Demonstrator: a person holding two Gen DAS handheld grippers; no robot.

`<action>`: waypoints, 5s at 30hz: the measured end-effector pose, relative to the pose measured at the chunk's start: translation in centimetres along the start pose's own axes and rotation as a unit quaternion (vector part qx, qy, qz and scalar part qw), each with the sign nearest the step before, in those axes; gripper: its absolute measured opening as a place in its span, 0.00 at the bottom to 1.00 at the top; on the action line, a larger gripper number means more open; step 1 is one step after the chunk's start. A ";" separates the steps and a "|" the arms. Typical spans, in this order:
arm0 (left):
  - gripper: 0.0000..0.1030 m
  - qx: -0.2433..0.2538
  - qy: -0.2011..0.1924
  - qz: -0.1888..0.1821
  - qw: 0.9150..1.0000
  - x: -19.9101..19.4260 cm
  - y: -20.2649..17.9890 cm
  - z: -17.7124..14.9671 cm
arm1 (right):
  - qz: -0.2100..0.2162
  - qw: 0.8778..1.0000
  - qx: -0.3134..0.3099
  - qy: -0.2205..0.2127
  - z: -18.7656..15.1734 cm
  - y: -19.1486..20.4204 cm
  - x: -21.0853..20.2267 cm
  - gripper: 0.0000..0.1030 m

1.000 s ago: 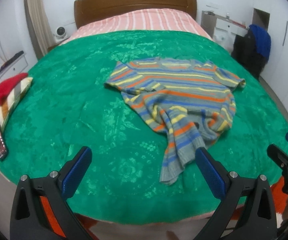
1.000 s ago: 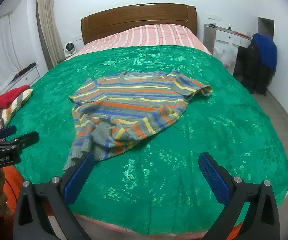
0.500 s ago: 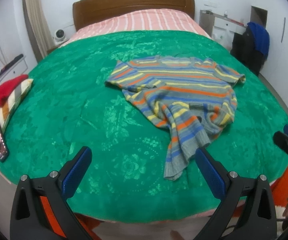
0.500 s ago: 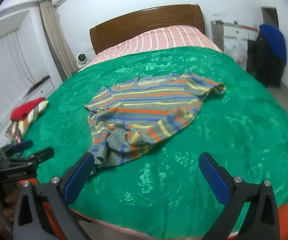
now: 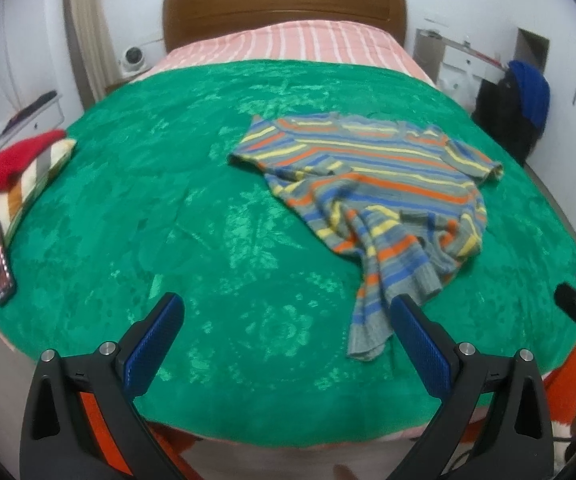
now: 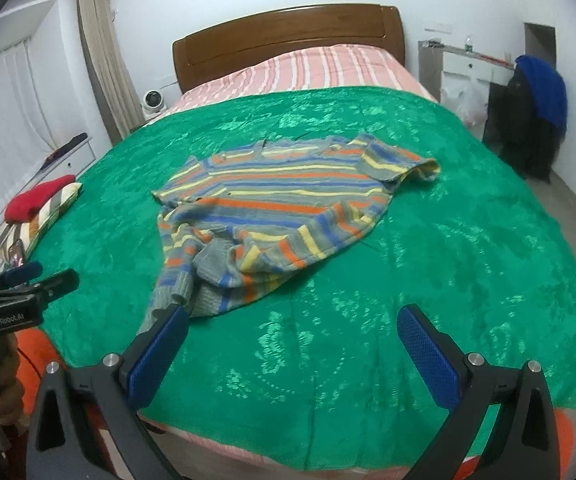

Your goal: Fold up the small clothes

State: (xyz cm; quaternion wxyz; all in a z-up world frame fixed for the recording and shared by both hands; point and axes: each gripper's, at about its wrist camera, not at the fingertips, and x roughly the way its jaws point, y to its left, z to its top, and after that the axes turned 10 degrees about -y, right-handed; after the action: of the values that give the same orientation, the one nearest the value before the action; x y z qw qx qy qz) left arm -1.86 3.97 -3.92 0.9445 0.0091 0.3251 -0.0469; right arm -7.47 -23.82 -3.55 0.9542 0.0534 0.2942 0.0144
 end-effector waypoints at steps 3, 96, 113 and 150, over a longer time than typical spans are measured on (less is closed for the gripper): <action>1.00 -0.004 0.001 0.002 1.000 0.2 0.4 -0.1 | -0.006 1.000 -0.001 -0.007 0.1 -0.1 -0.3 1.00; 0.07 0.138 0.204 -0.018 0.969 6.1 1.8 -10.9 | 0.042 0.959 0.075 0.271 -9.3 -10.4 7.1 0.07; 0.97 0.049 -0.037 0.089 0.994 9.4 5.7 2.4 | -0.012 0.995 -0.080 0.060 5.2 -11.7 7.6 0.52; 1.00 -0.005 -0.026 0.083 0.996 14.6 7.0 -3.6 | -0.206 0.940 0.266 0.061 8.8 -36.7 15.9 0.04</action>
State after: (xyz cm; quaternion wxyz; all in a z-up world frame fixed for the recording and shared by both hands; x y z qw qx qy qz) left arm 8.06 9.89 -15.87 0.9534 0.0305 0.2984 0.0330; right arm 10.51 -60.16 -9.27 0.8675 0.2422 0.3495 -0.2583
